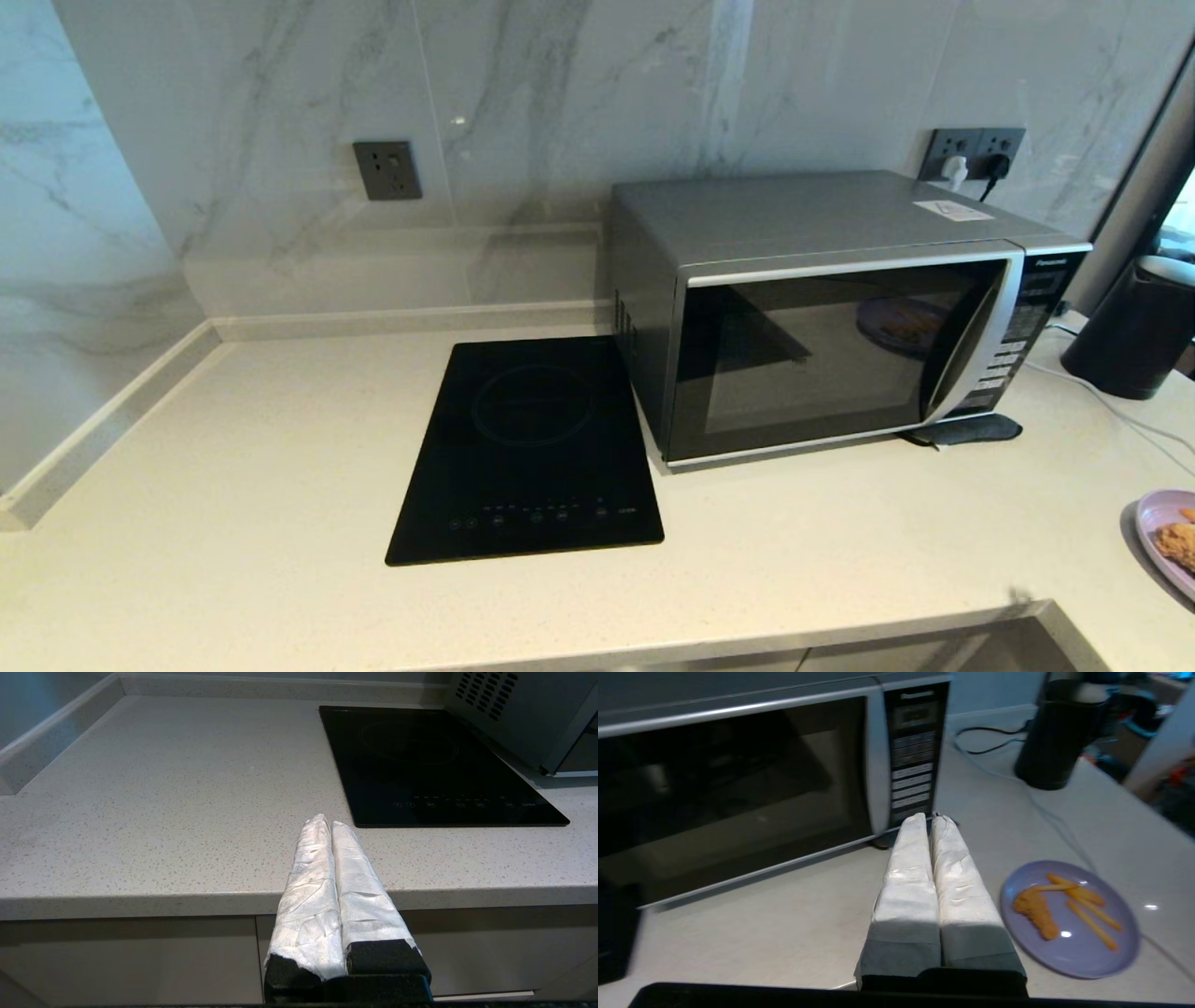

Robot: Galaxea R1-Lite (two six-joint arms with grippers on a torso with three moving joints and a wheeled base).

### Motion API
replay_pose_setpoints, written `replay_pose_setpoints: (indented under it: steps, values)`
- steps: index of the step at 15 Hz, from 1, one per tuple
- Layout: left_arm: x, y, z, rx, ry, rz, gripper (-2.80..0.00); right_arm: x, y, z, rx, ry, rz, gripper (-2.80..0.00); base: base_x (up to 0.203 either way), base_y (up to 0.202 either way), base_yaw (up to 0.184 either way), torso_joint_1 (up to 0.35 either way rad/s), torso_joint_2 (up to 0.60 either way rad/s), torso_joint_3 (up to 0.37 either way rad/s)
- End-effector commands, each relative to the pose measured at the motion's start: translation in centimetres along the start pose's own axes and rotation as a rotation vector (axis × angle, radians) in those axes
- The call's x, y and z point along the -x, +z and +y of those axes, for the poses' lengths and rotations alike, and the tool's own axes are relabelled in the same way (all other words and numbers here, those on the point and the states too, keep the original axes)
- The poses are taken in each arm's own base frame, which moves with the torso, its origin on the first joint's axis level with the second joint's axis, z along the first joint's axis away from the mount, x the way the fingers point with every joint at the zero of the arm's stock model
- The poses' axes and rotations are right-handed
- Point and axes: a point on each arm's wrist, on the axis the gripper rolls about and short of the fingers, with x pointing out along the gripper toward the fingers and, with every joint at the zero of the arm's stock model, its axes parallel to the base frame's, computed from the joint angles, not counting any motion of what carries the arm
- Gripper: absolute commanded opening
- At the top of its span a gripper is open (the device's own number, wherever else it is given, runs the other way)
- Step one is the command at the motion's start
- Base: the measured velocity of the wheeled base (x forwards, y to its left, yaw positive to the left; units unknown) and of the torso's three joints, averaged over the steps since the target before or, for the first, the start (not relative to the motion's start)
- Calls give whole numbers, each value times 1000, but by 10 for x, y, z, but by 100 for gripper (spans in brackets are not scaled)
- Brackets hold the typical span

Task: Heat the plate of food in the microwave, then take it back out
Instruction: Open the microwave oven

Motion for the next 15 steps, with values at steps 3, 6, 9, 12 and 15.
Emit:
replay_pose_setpoints:
  steps: [3, 6, 9, 12, 15]
  values:
    - [0, 0, 0, 0, 0, 0, -280, -65, 1, 17, 196, -174, 7, -280, 0, 0, 0, 0, 0, 0]
    - [0, 0, 0, 0, 0, 0, -280, -95, -14, 28, 246, -202, 53, -280, 0, 0, 0, 0, 0, 0]
    - [0, 0, 0, 0, 0, 0, -280, -116, -31, 43, 270, -197, 92, -280, 0, 0, 0, 0, 0, 0]
    - [0, 0, 0, 0, 0, 0, -280, -131, -45, 56, 278, -178, 115, 0, 0, 0, 0, 0, 0, 0]
    - [0, 0, 0, 0, 0, 0, -280, -155, -55, 67, 227, -212, 150, 0, 0, 0, 0, 0, 0, 0]
